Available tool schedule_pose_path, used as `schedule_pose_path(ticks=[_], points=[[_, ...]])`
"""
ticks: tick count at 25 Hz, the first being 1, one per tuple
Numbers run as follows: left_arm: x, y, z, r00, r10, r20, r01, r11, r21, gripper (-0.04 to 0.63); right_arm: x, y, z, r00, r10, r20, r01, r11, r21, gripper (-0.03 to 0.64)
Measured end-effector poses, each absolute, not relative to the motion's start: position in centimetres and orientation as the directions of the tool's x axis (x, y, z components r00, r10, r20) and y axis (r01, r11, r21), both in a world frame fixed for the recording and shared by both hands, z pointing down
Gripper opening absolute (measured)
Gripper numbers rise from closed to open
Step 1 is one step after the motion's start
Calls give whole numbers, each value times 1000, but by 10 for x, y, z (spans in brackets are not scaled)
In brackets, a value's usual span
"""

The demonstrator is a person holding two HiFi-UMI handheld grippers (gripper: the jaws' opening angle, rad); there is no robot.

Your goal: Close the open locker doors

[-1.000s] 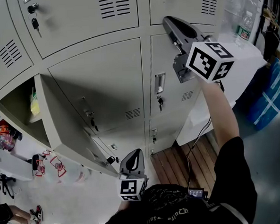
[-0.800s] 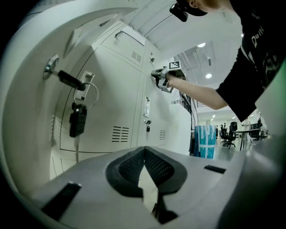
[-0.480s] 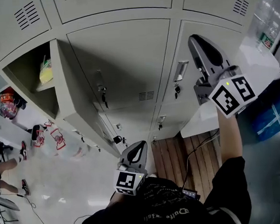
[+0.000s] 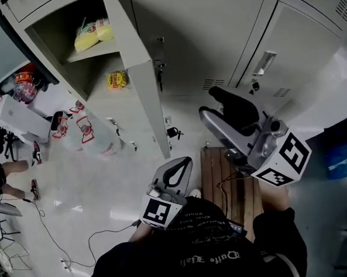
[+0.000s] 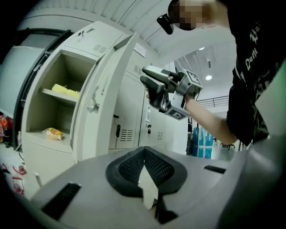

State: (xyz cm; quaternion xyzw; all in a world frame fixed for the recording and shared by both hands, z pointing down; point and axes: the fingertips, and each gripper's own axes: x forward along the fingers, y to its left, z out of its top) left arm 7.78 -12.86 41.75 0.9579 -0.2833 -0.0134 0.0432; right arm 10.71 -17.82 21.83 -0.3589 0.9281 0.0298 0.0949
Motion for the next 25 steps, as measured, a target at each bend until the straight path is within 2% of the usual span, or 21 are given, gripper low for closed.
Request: schedule_pose_path(ticks=[8,14,18,25], points=[[7,-132,421,720,-694,15,-691,-714,118,8,46,-156,253,-786,-605,-128,-610,792,6,170],[-43,-138,431,597,-800,54,-800,-590,111,8,28,-159,273,-752,-655,-71,-658,752,31,169],[-66,-143,443,530,-842,97,-847,-523,91,8,27,-163,283,-729,-682,-63,-684,729,18,106],[-88,-159,453,463,-878,123,-886,-452,106,8,15,-164,286,-735,-673,-82,-674,739,-16,100]])
